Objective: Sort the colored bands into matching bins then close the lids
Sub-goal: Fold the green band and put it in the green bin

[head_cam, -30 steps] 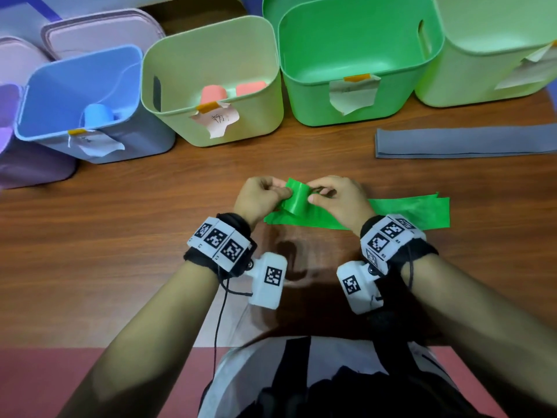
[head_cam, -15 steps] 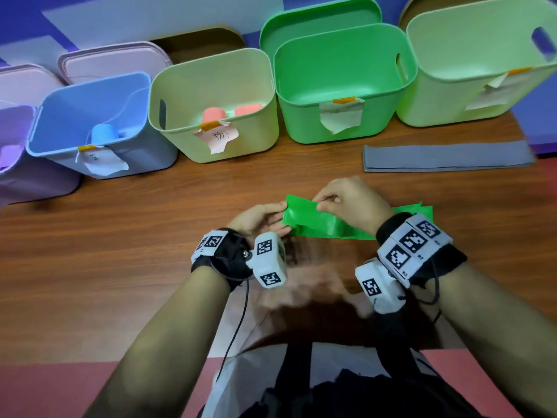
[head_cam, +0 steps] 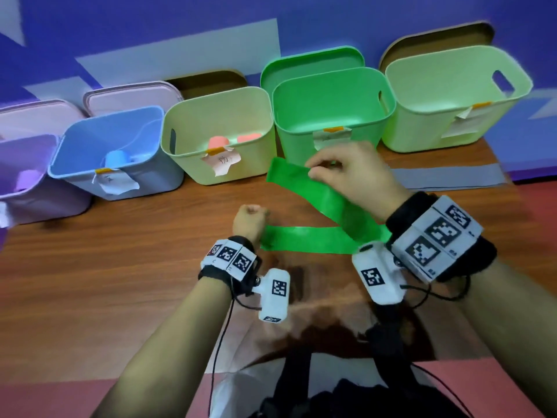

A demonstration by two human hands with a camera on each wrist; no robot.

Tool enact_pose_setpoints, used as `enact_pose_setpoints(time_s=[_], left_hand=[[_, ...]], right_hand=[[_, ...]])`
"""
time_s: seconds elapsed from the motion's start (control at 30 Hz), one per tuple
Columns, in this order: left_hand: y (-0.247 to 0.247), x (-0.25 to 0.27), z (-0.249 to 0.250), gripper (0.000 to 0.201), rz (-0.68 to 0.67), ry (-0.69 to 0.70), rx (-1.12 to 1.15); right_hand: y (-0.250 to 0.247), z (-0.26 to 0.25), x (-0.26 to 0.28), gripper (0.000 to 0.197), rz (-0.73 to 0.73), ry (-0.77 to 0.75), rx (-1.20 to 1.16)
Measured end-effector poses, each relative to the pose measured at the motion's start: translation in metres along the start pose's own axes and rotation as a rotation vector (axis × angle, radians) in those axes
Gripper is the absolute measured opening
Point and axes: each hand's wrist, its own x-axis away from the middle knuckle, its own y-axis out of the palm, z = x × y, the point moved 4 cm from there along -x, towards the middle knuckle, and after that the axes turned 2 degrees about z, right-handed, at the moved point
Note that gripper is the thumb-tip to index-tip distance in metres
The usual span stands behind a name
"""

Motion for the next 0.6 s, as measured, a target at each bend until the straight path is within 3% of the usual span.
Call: enact_pose_setpoints(time_s=[0.17,0.23,0.33,0.47,0.6], left_hand=[[-0.022,0.064,0.091,0.026,-0.129,0.446,0.213],[-0.034,0.086,0.122,0.025,-0.167,0.553,0.301],[-0.047,0.108,0.156,0.019,-0.161,0.659,0.361],[-0.058,0.117,0.182,0.016,-0.161,0.674,0.514],[-0.070,0.123,0.200,0.019,-0.105,0.710,0.494]], right_hand=[[-0.026,-0.014,-0.021,0.015,0.133,0.125,-0.262],[-0.032,-0.022,-0.026,0.017,0.149,0.117,-0.306],[-0.037,-0.037,-0.030,0.019,0.165,0.099,-0.357],[-0.039,-0.057,-0.031,0.013,0.148,0.078,-0.403],[-0.032,-0.065,-0.029,0.022,-0.010,0.118,-0.445]])
